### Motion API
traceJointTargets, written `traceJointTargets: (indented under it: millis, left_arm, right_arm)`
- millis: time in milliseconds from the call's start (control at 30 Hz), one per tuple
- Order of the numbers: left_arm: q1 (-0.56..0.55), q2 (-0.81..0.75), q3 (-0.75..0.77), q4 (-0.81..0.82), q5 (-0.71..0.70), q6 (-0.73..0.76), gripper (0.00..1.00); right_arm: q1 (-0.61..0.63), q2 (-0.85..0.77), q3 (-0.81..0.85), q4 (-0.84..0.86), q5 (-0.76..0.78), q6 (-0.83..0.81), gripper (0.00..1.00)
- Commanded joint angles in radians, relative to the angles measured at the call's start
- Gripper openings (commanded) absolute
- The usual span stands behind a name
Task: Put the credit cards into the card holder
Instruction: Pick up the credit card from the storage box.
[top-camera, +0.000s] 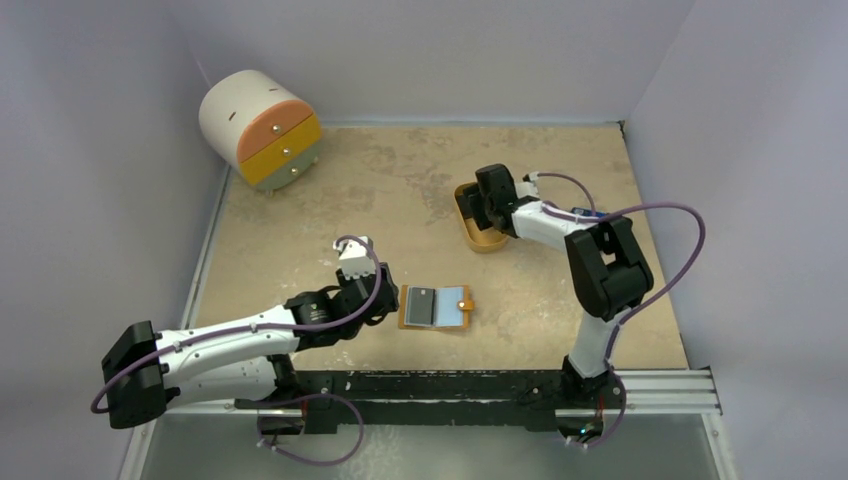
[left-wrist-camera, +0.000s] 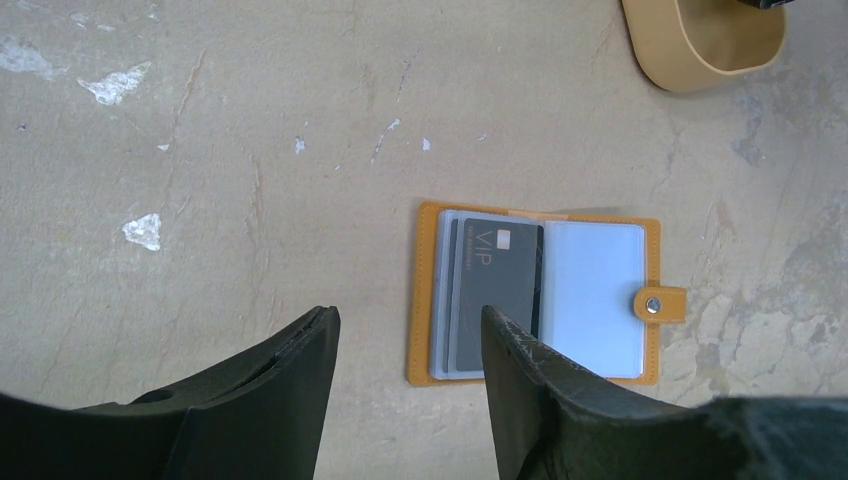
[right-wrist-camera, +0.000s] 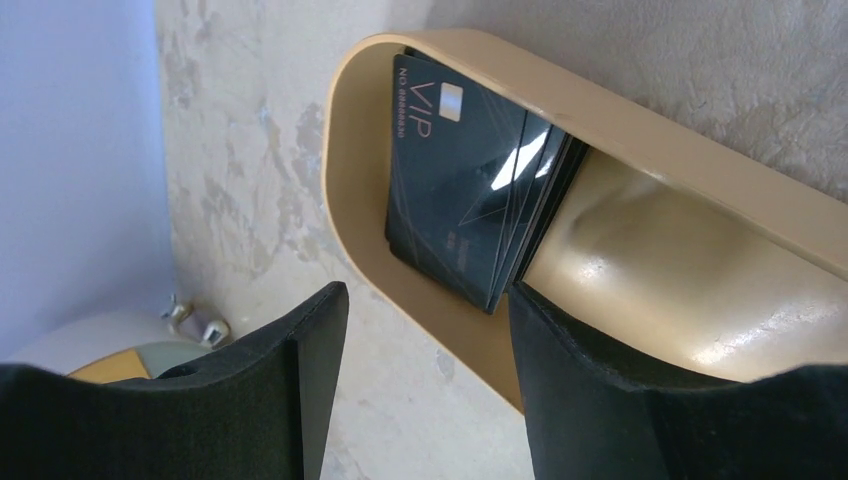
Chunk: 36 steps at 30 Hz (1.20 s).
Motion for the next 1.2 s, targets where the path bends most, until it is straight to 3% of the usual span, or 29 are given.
traceJointTargets:
  millis: [0,200,900,1167]
  left_arm:
    - [0.008,-0.021,0.012,-0.001,-0.023,0.008,0.54]
    - [0.016,-0.007,0.011,0.006,-0.014,0.023,0.54]
    - [0.018,-0.004,0.001,0.009,-0.006,0.006,0.54]
    - [0.018,-0.007,0.000,0.005,-0.007,0.003,0.54]
  right_arm:
    - [-0.005,0.010,0.061,-0.076,0.064,0.045,0.63]
    - [-0.005,0.034,0.071,-0.115,0.070,0.051,0.64]
    - [-0.026,0.099,0.063,-0.071,0.047,0.024,0.51]
    - [-0.025,0.087,0.035,-0.048,0.026,0.008,0.38]
